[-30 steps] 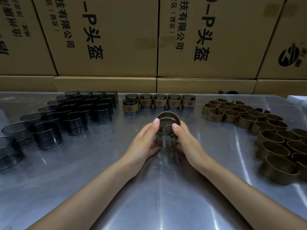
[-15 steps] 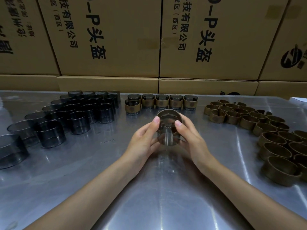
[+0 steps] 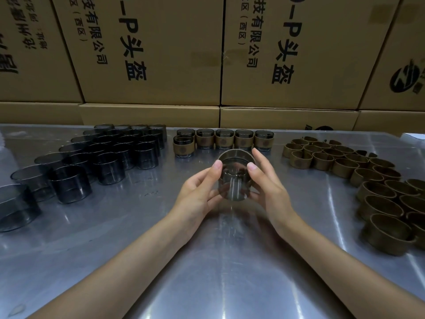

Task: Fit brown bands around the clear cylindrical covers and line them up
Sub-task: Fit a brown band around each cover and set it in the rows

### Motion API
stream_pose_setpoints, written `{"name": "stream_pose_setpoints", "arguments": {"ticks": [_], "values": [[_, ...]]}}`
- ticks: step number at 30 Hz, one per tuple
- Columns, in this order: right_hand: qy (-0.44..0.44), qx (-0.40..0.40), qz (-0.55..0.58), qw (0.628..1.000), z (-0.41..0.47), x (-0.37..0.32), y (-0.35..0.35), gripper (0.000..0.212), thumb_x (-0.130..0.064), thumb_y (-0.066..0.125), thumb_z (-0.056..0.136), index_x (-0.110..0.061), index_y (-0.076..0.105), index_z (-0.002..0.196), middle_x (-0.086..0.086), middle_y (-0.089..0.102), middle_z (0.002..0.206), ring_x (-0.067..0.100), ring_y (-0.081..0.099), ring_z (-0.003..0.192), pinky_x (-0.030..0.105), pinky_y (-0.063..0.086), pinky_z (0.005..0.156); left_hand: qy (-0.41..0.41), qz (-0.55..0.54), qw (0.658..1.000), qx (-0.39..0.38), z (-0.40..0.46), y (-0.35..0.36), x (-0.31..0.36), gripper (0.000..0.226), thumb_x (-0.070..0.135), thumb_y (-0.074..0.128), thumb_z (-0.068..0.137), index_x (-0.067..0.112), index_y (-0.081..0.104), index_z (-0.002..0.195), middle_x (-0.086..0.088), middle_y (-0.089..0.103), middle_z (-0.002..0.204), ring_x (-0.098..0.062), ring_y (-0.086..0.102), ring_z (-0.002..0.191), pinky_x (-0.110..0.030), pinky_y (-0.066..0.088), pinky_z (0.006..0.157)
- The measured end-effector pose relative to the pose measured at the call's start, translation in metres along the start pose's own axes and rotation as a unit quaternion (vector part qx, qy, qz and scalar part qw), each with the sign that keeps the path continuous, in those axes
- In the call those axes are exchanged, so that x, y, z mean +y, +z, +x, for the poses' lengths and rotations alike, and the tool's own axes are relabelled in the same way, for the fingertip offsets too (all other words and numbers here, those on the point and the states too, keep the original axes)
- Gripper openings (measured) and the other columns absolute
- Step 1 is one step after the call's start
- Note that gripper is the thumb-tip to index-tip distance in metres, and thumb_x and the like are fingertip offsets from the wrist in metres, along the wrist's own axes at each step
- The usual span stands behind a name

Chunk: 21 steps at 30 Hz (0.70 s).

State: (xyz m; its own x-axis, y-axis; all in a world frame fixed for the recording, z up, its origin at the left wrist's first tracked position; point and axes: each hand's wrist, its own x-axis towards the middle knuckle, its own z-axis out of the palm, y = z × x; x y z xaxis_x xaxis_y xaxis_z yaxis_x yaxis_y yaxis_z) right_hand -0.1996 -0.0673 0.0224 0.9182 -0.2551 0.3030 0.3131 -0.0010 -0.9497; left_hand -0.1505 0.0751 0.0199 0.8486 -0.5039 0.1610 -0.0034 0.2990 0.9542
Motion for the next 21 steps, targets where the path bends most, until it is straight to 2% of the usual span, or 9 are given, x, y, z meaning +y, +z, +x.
{"name": "stream_pose_setpoints", "arguments": {"ticks": [2,6,7,8,10,12,14,17,21], "values": [[-0.001,0.009,-0.003,1.0,0.0,0.0,-0.001,0.056,-0.032,0.049,0.093,-0.031,0.033,0.147,-0.017,0.061,0.119,-0.011,0.062,0.097,0.012,0.052,0.073,-0.001,0.002,1.0,0.002,-0.001,0.001,0.0,0.055,0.053,0.061,0.076,0.017,0.067,0.117,-0.003,0.072,0.114,-0.022,0.068,0.107,-0.027,0.055,0.091],[-0.001,0.015,-0.021,1.0,-0.001,0.0,0.003,0.049,-0.02,0.045,0.1,-0.03,0.031,0.145,-0.033,0.069,0.088,-0.012,0.064,0.088,0.009,0.05,0.074,-0.008,-0.031,0.999,0.04,-0.001,0.0,0.001,0.059,0.043,0.063,0.078,0.012,0.059,0.128,-0.008,0.07,0.117,-0.023,0.069,0.103,-0.03,0.055,0.09],[0.004,0.013,-0.017,1.0,-0.001,-0.001,0.004,0.05,-0.018,0.045,0.1,-0.03,0.029,0.146,-0.032,0.069,0.095,-0.012,0.063,0.094,0.01,0.05,0.079,-0.013,-0.043,0.998,0.045,-0.001,0.001,0.001,0.063,0.04,0.064,0.077,0.011,0.055,0.132,-0.009,0.068,0.12,-0.024,0.068,0.106,-0.032,0.053,0.094],[0.01,0.014,-0.008,1.0,-0.002,-0.002,0.006,0.052,-0.017,0.045,0.1,-0.029,0.028,0.147,-0.025,0.067,0.114,-0.008,0.059,0.108,0.015,0.048,0.091,-0.018,-0.053,0.997,0.049,0.0,0.001,0.001,0.068,0.038,0.065,0.076,0.01,0.051,0.136,-0.009,0.066,0.124,-0.025,0.067,0.108,-0.035,0.051,0.098],[0.021,0.018,0.008,1.0,-0.002,-0.003,0.007,0.057,-0.017,0.047,0.099,-0.026,0.023,0.15,-0.005,0.04,0.151,0.004,0.037,0.137,0.031,0.035,0.113,-0.025,-0.069,0.996,0.056,0.0,0.002,0.002,0.074,0.036,0.067,0.074,0.009,0.047,0.14,-0.01,0.063,0.129,-0.026,0.066,0.11,-0.036,0.048,0.1],[0.032,0.018,0.012,0.999,-0.002,-0.002,0.009,0.06,-0.019,0.048,0.098,-0.027,0.021,0.151,-0.001,0.025,0.157,0.009,0.025,0.144,0.039,0.026,0.118,-0.026,-0.083,0.994,0.061,0.001,0.003,0.003,0.075,0.034,0.067,0.074,0.008,0.045,0.141,-0.011,0.063,0.129,-0.027,0.065,0.111,-0.035,0.049,0.099],[0.053,0.02,0.025,0.998,-0.001,0.001,0.008,0.06,-0.023,0.049,0.098,-0.029,0.022,0.151,0.0,0.028,0.156,0.012,0.031,0.142,0.042,0.029,0.117,-0.025,-0.096,0.993,0.066,0.001,0.003,0.004,0.074,0.031,0.068,0.073,0.008,0.046,0.14,-0.01,0.065,0.126,-0.025,0.067,0.107,-0.032,0.051,0.094],[0.118,-0.011,0.054,0.991,0.002,0.001,0.004,0.05,-0.031,0.051,0.096,-0.022,0.04,0.144,0.006,0.054,0.14,0.019,0.055,0.125,0.046,0.04,0.108,-0.022,-0.116,0.99,0.07,0.003,-0.001,0.007,0.072,0.025,0.071,0.07,0.01,0.048,0.137,-0.007,0.071,0.114,-0.019,0.07,0.096,-0.023,0.056,0.078],[0.19,-0.106,0.091,0.972,0.007,-0.006,-0.011,0.035,-0.042,0.059,0.078,-0.022,0.072,0.104,0.002,0.073,0.106,0.013,0.07,0.088,0.026,0.053,0.079,-0.056,-0.109,0.992,0.015,0.004,-0.007,0.01,0.065,0.023,0.072,0.079,0.006,0.049,0.137,-0.013,0.063,0.129,-0.018,0.064,0.109,-0.025,0.054,0.089]]}}
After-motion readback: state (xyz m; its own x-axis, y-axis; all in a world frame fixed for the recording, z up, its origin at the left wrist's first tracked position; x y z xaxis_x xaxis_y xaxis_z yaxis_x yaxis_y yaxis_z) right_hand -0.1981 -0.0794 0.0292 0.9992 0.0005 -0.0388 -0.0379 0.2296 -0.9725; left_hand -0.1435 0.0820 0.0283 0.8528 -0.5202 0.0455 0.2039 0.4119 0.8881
